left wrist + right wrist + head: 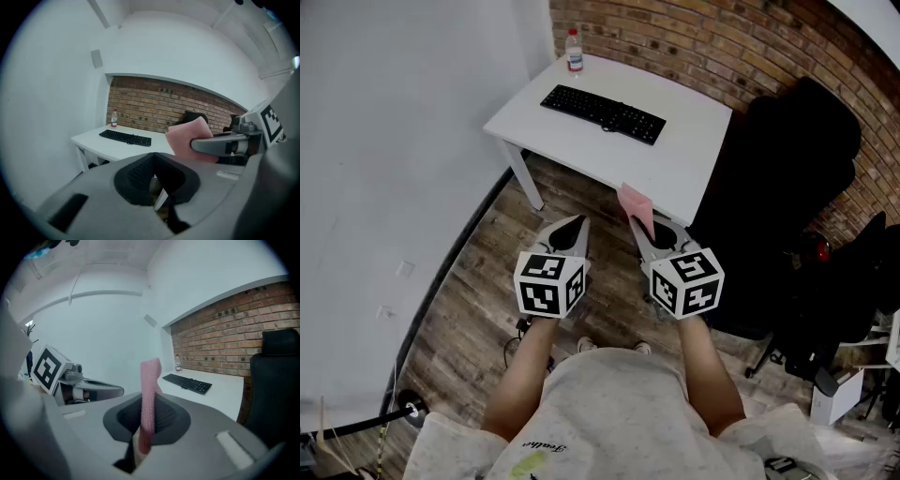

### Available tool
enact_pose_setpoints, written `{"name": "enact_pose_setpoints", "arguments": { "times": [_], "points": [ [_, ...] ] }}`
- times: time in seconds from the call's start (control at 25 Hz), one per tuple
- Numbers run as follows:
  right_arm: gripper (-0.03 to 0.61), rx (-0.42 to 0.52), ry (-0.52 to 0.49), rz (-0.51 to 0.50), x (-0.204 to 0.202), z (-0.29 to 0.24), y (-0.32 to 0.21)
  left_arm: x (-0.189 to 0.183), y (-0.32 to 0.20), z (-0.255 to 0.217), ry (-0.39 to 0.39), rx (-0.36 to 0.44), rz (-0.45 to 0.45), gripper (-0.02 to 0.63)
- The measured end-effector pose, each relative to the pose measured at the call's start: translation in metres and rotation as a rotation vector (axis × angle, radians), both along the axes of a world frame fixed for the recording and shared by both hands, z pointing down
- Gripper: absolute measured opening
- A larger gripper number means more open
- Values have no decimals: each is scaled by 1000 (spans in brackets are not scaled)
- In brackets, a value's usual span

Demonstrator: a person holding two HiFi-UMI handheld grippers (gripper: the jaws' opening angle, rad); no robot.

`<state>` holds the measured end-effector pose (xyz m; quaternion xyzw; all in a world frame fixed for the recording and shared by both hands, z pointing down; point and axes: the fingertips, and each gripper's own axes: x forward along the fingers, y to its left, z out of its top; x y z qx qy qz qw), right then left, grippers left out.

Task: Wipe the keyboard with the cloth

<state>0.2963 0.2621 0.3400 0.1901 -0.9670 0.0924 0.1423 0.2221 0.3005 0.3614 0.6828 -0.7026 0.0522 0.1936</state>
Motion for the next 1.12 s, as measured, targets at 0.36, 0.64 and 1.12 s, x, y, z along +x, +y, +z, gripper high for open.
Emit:
{"name": "enact_pose_setpoints", "arguments": {
  "times": [0.36,0.64,1.12],
  "points": [
    [25,-3,-7,13,-40,5,8,-34,2,3,6,16,28,-8],
    [25,-12,-4,20,-68,12,10,-61,3,8,16,19,51,-8],
    [25,-16,-9,-7,-127,13,-10,-119,-13,17,39,6,13,-8]
  ]
}}
